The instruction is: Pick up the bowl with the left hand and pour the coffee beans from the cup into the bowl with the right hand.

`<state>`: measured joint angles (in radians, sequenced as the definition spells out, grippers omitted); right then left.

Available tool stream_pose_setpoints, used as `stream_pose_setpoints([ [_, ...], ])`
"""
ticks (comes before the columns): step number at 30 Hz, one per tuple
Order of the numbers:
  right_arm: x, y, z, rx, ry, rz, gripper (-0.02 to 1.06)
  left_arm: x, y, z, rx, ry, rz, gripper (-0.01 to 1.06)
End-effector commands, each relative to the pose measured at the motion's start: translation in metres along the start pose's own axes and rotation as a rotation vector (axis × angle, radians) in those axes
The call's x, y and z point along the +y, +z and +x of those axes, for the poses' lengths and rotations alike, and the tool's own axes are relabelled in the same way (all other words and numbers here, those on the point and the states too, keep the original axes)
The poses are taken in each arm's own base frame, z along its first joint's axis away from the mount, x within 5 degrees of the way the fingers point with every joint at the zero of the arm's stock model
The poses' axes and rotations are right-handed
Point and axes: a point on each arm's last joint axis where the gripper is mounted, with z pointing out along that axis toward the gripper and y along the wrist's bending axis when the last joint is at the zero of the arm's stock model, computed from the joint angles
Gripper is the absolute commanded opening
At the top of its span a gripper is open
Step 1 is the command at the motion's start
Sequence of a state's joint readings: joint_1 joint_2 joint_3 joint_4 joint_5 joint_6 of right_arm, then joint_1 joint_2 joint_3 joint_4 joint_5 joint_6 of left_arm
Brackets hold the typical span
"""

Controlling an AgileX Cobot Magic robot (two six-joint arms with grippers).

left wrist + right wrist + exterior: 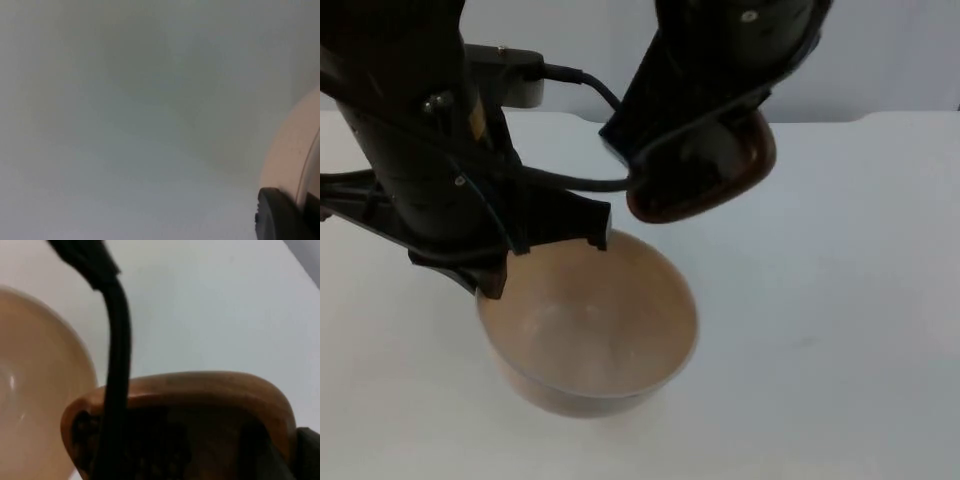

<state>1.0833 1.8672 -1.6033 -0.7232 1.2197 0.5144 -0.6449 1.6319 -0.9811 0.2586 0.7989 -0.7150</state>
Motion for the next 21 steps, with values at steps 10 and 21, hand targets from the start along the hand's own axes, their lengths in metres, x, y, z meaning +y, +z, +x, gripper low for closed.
stream_pose_setpoints([
  [10, 0.0, -0.01, -0.006, -0.085, -0.073, 0.098, 0.0, -0.002, -0.002, 0.001, -0.006, -0.006, 0.014, 0.0],
  [21, 0.006, -0.018, -0.009, -0.135, -0.143, 0.141, 0.0, -0.002, -0.002, 0.0, -0.013, -0.006, 0.019, 0.0],
])
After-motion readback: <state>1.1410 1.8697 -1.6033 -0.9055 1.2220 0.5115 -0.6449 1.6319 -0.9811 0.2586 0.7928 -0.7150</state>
